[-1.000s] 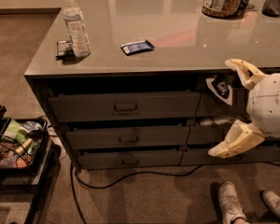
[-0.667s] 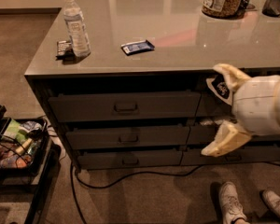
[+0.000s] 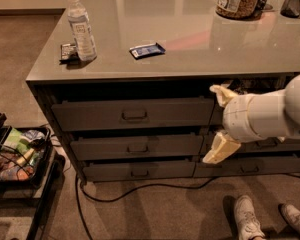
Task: Open middle drawer
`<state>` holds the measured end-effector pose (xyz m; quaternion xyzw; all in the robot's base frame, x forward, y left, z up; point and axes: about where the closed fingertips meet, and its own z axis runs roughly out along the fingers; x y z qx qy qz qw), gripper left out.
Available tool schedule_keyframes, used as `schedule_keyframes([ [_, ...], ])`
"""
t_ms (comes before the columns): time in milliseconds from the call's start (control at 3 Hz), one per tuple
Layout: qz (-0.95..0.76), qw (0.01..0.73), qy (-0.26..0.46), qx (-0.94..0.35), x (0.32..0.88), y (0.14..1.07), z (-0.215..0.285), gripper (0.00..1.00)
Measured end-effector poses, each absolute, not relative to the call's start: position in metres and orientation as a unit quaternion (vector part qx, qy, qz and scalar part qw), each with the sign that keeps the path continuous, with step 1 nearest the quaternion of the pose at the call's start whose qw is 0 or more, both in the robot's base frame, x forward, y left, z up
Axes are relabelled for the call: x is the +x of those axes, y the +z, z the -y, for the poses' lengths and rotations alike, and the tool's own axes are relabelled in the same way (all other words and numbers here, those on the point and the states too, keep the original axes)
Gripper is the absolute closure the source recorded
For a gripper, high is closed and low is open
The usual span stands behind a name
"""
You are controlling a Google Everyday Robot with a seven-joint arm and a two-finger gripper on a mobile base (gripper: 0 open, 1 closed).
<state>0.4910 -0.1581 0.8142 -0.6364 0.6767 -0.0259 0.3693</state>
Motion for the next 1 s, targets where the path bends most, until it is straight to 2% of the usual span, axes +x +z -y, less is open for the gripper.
schedule_keyframes([
  [333,-0.707,0.347,-0.019,-0.616,0.5091,0.7766,0.1718,0.0],
  [1000,-0.698,0.35,-0.016,-0.624,0.5094,0.7762,0.1677,0.0],
])
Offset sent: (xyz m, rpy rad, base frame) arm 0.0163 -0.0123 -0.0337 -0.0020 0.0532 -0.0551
